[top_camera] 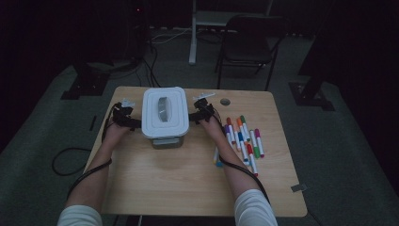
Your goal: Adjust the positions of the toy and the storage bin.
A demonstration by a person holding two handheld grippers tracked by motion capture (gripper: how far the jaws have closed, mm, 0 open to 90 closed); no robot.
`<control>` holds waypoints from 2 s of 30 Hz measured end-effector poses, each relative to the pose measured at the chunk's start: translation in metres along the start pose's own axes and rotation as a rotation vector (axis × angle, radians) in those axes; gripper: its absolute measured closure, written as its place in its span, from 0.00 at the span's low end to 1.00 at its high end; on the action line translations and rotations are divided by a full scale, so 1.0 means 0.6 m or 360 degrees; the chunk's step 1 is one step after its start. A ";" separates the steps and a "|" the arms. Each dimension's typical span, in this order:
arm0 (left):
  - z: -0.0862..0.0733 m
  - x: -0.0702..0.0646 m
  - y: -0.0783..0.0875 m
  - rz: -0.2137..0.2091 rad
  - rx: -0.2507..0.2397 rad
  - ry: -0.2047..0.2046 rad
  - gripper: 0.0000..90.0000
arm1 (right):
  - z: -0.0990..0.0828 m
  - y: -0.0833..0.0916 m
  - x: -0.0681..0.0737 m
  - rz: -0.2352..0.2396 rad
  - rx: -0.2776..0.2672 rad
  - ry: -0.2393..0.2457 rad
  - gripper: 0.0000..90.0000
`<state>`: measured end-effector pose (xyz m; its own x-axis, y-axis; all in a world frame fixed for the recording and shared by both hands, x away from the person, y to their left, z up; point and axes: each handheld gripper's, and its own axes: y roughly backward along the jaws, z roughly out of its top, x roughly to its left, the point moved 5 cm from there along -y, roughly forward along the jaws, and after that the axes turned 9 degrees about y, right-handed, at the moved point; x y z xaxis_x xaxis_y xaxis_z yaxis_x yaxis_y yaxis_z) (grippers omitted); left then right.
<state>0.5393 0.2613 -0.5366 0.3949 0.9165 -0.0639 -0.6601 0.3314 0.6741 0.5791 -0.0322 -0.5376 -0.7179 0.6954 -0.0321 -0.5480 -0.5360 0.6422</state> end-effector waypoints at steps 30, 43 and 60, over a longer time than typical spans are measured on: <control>-0.046 -0.070 0.066 -0.0047 0.0054 -0.0118 0.01 | -0.026 0.049 0.040 0.0180 0.0021 0.0139 0.23; -0.088 -0.119 0.108 -0.0111 0.0044 -0.0170 0.01 | -0.053 0.083 0.064 0.0254 0.0001 0.0164 0.25; -0.140 -0.194 0.164 -0.0243 0.0073 -0.0318 0.00 | -0.109 0.148 0.107 0.0334 -0.0003 0.0244 0.26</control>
<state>0.3749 0.2062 -0.5246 0.6094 0.7925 -0.0238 -0.5550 0.4479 0.7010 0.4563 -0.0662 -0.5326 -0.8725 0.4884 -0.0139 -0.3809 -0.6621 0.6454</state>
